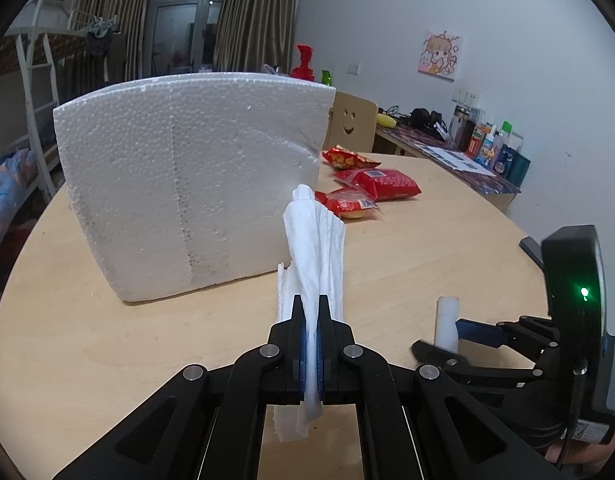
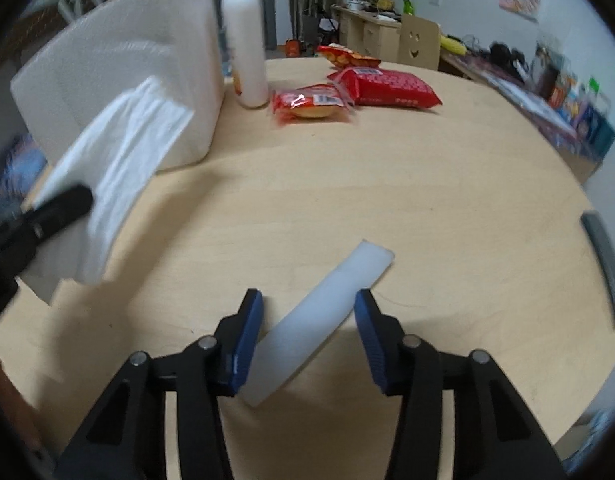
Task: Organize soft objects
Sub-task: 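Move right tool toward the white foam strip while left tool holds the tissue, then close right tool on the white foam strip and lift it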
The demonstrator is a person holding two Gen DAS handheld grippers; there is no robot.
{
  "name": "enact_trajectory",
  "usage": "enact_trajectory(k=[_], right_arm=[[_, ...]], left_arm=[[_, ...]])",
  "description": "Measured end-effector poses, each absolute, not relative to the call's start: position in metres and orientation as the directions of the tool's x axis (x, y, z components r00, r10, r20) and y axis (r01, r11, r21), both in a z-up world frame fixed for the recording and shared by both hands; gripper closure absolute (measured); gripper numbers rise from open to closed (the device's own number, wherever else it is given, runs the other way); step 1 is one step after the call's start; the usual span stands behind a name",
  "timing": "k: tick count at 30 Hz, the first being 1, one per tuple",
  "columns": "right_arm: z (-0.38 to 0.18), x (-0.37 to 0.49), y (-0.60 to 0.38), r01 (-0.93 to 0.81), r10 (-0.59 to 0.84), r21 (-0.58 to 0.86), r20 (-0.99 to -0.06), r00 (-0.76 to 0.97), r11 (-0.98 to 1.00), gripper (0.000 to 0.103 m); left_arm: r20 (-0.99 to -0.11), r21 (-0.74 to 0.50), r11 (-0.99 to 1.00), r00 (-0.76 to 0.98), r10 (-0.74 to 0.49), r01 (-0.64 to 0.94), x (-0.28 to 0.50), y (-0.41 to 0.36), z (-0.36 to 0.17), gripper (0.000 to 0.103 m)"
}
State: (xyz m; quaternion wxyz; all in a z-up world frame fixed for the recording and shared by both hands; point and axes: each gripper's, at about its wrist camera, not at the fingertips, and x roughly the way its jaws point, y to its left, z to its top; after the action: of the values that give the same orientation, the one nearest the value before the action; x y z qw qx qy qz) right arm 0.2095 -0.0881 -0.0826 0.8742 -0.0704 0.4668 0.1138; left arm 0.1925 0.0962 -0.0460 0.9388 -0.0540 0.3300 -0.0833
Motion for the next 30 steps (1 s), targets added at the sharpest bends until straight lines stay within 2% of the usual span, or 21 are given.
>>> enact_trajectory(k=[1, 3, 4, 6, 7, 8, 10, 13, 18, 25, 30], right_arm=[[-0.083, 0.211, -0.089, -0.264, 0.144, -0.001, -0.837, 0.528, 0.965, 0.043], [-0.083, 0.214, -0.089, -0.268, 0.147, 0.002, -0.841, 0.52, 0.963, 0.043], [-0.083, 0.214, -0.089, -0.266, 0.147, 0.003, -0.84, 0.523, 0.964, 0.046], [-0.081, 0.214, -0.091, -0.267, 0.158, 0.009, -0.826, 0.542, 0.964, 0.062], [-0.079, 0.215, -0.094, -0.264, 0.165, 0.018, -0.819, 0.549, 0.964, 0.078], [-0.078, 0.218, -0.099, -0.264, 0.178, 0.033, -0.817, 0.549, 0.964, 0.084], [-0.078, 0.217, -0.1, -0.291, 0.184, 0.021, -0.815, 0.55, 0.957, 0.088], [-0.078, 0.209, -0.101, -0.313, 0.166, -0.025, -0.807, 0.567, 0.949, 0.088], [-0.079, 0.21, -0.117, -0.286, 0.202, 0.05, -0.822, 0.533, 0.957, 0.088], [-0.079, 0.221, -0.114, -0.265, 0.247, 0.126, -0.835, 0.491, 0.956, 0.077], [-0.079, 0.22, -0.107, -0.278, 0.212, 0.077, -0.841, 0.497, 0.957, 0.074]], left_arm=[[-0.607, -0.155, 0.98, 0.771, -0.191, 0.121, 0.192, 0.096, -0.045, 0.1], [-0.598, -0.159, 0.98, 0.778, -0.192, 0.119, 0.189, 0.097, -0.044, 0.1], [-0.594, -0.162, 0.98, 0.781, -0.191, 0.117, 0.188, 0.099, -0.043, 0.1], [-0.593, -0.162, 0.981, 0.784, -0.183, 0.106, 0.186, 0.102, -0.043, 0.1], [-0.594, -0.163, 0.981, 0.784, -0.18, 0.102, 0.186, 0.103, -0.043, 0.1], [-0.594, -0.163, 0.982, 0.785, -0.177, 0.097, 0.186, 0.104, -0.043, 0.1], [-0.59, -0.16, 0.983, 0.789, -0.169, 0.091, 0.185, 0.104, -0.041, 0.1], [-0.584, -0.148, 0.985, 0.796, -0.16, 0.09, 0.182, 0.101, -0.038, 0.1], [-0.585, -0.149, 0.985, 0.795, -0.161, 0.09, 0.18, 0.099, -0.038, 0.1], [-0.582, -0.138, 0.987, 0.799, -0.151, 0.085, 0.18, 0.097, -0.036, 0.1], [-0.577, -0.145, 0.986, 0.802, -0.153, 0.083, 0.179, 0.097, -0.036, 0.1]])
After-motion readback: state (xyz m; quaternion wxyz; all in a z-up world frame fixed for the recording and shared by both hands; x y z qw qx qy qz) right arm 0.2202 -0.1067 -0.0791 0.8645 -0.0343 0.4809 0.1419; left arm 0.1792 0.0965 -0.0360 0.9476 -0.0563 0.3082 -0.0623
